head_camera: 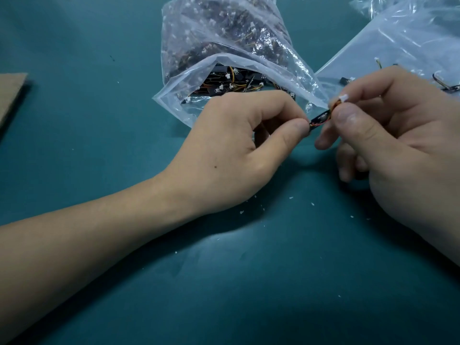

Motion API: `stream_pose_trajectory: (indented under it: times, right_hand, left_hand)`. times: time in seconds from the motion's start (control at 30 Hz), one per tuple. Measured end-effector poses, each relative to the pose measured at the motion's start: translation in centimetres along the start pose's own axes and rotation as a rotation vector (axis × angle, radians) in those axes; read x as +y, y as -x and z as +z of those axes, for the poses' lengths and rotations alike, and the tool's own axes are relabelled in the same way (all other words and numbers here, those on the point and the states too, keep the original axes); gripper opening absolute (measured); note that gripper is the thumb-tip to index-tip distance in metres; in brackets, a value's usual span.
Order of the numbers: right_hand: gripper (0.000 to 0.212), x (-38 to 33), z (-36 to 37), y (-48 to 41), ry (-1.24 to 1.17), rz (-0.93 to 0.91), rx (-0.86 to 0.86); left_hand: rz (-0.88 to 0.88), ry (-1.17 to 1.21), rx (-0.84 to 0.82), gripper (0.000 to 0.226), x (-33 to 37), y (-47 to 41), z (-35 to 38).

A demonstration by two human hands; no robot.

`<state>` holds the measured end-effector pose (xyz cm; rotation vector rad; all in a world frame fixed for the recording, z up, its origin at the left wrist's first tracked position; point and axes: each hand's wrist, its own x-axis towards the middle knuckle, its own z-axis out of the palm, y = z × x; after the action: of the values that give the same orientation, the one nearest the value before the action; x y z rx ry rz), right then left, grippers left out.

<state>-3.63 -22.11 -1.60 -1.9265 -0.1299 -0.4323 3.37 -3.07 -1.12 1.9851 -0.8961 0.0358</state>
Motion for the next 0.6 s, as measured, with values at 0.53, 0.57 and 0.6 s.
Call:
stream_pose_trajectory:
  times: [0.53, 0.57, 0.6]
  right_hand:
    - [0.006, 0.24, -0.05, 0.18, 0.184, -0.079, -0.122]
    - [0.012, 0.23, -0.11, 0.26, 0.167, -0.086, -0.104]
    - [0.017, 0.22, -0.12, 0.32, 0.138, -0.085, -0.074]
  left_hand:
    - [-0.096, 0.067, 0.045, 0.015, 0.08, -0.20, 0.07]
    - [-0.091, 0.070, 0.038, 0.014, 0.08, -0.21, 0.04]
    - [-0.085, 0.072, 0.031, 0.014, 0.05, -0.20, 0.03]
